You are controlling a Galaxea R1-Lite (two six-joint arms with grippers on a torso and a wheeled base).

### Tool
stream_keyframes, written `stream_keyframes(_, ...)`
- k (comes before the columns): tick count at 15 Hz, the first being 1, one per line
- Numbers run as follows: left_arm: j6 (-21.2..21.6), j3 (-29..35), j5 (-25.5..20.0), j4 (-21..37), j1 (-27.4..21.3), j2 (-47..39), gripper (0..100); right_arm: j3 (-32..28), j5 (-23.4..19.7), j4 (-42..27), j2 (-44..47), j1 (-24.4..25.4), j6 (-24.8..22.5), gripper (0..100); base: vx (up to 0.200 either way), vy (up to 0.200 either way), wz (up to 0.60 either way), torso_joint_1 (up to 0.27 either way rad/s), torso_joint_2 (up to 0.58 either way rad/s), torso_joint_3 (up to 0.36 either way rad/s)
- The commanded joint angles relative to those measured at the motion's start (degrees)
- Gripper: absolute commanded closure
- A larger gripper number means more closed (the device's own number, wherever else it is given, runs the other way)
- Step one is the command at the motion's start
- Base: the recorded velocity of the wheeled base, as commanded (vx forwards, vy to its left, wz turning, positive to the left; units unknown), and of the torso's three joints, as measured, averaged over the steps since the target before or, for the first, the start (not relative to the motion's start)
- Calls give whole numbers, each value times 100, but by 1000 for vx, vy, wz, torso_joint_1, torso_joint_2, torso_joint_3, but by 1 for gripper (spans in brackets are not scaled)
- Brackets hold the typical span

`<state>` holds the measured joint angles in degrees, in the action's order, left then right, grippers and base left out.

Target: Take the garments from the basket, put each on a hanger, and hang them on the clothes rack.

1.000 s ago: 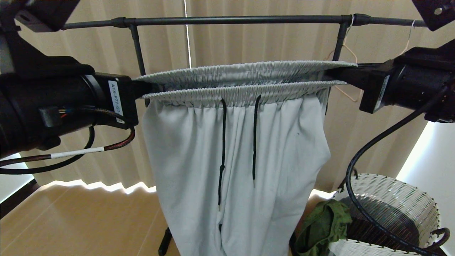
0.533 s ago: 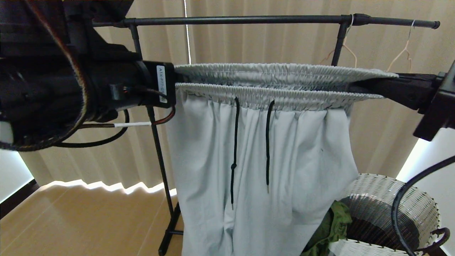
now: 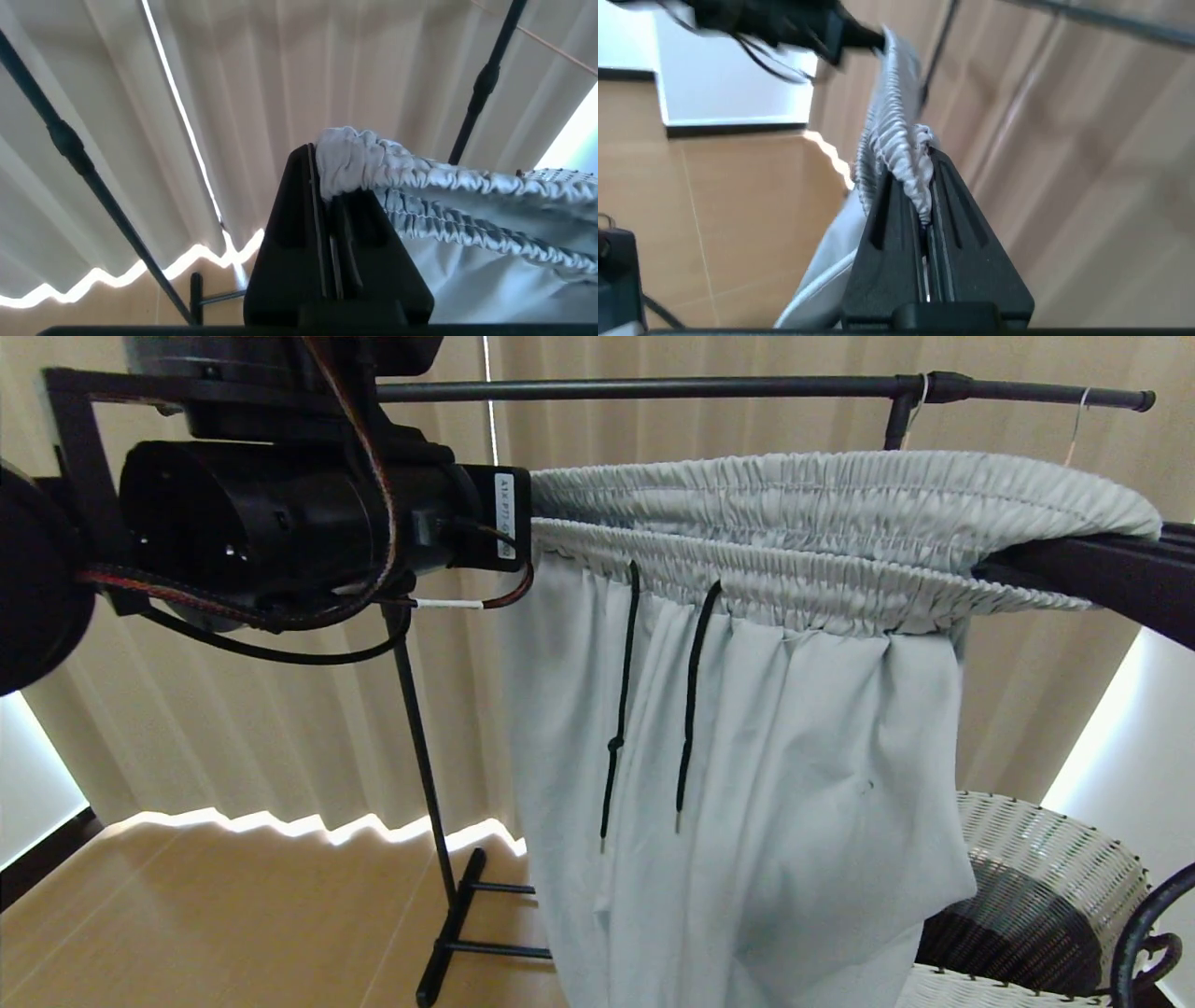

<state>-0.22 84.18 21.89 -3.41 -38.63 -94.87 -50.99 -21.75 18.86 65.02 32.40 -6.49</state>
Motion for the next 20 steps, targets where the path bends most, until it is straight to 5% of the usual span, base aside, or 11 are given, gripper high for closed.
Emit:
stream_keyframes(1, -4, -15, -10, -1, 5, -32, 100, 37, 13, 4, 19, 12, -11, 100, 0, 0, 0, 0, 0, 0)
stream_keyframes(5, -4, -639, -115, 69, -39, 627, 100, -130, 83, -23, 371, -331, -19, 100, 0, 0, 0, 0, 0, 0)
stream_keyframes(10, -4, -1755, -1064, 640, -382, 2113, 100, -649, 874, 30, 1258, -568, -19, 100, 0, 0, 0, 0, 0, 0)
stream_keyframes(15, -4, -2072, -1091, 798, -1217, 2851, 100, -1264, 883, 48, 1926, -709, -19, 100, 0, 0, 0, 0, 0, 0)
stream_keyframes(20, 22, -2169, -1100, 772, -1384, 2939, 100, -1616, 883, 250, 2436, -727, -19, 100, 0, 0, 0, 0, 0, 0)
